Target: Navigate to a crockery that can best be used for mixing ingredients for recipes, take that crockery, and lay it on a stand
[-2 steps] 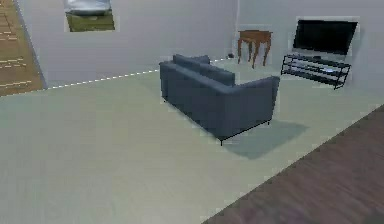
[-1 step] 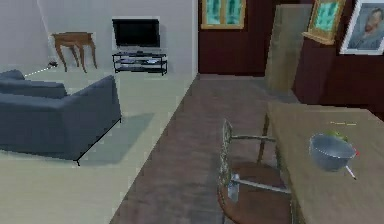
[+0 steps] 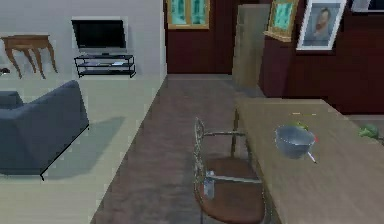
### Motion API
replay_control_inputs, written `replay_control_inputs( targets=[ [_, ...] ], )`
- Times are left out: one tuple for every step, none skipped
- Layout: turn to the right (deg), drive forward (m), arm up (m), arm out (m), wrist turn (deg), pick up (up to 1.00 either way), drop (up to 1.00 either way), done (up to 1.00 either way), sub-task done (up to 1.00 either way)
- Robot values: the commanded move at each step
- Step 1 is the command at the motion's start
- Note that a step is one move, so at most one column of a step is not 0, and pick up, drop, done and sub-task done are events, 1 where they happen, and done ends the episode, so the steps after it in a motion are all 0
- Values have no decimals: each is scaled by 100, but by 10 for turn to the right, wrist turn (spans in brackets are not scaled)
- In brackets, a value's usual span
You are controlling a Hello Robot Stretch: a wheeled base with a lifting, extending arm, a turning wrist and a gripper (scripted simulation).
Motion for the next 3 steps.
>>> replay_control_inputs(
  targets=[
    [0,55,0,0,0,0,0,0,0],
    [-300,0,0,0,0,0,0,0,0],
    [0,0,50,0,0,0,0,0,0]
  ],
)
